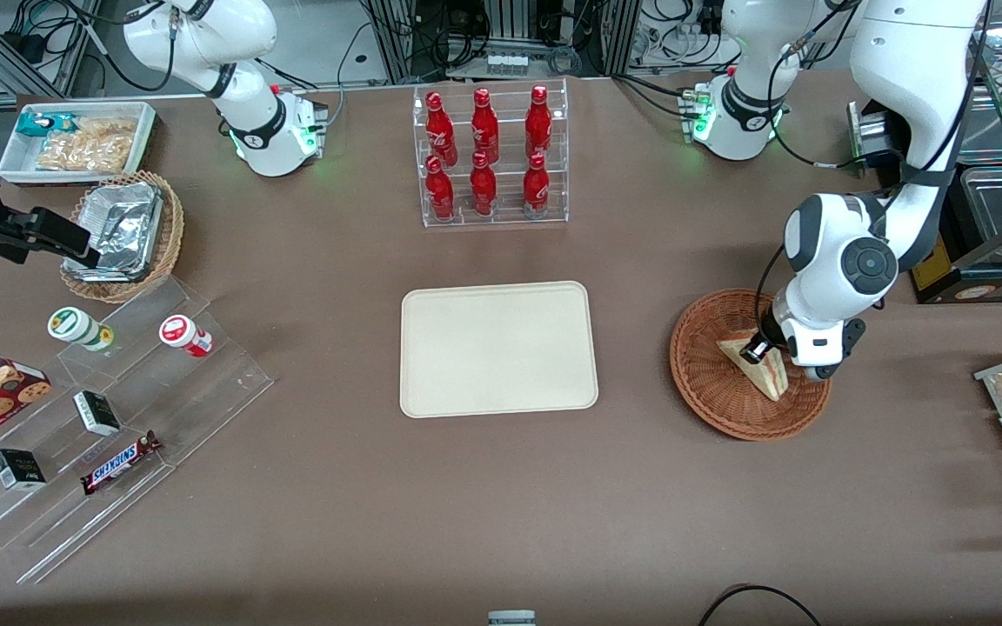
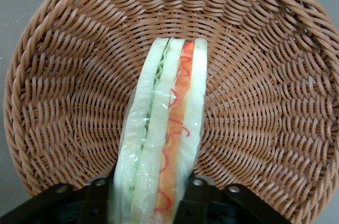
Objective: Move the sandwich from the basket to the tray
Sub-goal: 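Close the left gripper on the sandwich's wrapped end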
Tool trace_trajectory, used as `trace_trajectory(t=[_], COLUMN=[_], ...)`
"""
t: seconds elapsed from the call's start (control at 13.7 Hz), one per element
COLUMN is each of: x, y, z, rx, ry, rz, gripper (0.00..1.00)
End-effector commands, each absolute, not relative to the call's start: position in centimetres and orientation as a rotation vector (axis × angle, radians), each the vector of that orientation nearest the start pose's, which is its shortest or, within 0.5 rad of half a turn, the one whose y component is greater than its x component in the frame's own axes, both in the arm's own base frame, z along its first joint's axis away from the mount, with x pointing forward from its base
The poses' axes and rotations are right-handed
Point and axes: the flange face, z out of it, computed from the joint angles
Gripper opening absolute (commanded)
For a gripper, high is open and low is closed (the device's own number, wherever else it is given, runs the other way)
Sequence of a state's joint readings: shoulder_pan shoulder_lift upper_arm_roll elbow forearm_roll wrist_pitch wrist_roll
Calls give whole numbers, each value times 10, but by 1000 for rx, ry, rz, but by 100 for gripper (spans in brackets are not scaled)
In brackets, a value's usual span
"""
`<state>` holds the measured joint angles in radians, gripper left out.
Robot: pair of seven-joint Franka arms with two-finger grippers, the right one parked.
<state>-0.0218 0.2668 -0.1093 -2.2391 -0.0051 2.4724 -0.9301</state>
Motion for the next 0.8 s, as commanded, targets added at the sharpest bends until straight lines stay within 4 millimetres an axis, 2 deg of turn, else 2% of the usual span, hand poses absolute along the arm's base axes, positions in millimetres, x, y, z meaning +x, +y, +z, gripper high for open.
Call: trace_trajectory(t=[0.0,0.15,0.29,0.51,0.73], x=[547,560,568,565,554], y=[-73,-77,-95,-119,-172], z=[275,308,334,341,336], rx=[-2913,-2899,-2890,-2911,-2968], ry=[-1154,-1091,-1003,-871,-619], rz=[87,175,262,267,281], gripper=[14,14,14,14,14])
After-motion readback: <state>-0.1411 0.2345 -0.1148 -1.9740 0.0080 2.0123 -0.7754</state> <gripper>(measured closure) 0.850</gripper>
